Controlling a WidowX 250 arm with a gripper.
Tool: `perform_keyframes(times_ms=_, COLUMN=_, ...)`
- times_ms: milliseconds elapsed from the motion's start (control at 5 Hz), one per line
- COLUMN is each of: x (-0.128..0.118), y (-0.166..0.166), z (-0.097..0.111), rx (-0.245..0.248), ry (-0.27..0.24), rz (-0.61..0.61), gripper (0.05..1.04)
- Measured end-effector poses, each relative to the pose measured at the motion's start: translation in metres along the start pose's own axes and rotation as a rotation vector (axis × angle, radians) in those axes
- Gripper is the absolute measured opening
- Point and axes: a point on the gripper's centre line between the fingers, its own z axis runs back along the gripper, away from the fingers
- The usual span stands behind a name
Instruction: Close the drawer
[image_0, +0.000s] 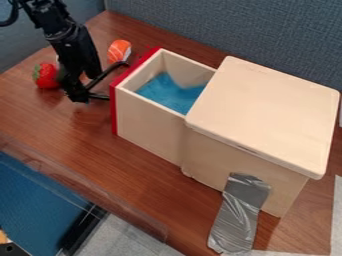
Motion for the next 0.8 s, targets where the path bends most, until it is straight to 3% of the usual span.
perform_keyframes(times_ms=800, x=0.051, y=-0.009, z=-0.022, rx=-0.007, ry=-0.019, rz=-0.025, gripper=1.0)
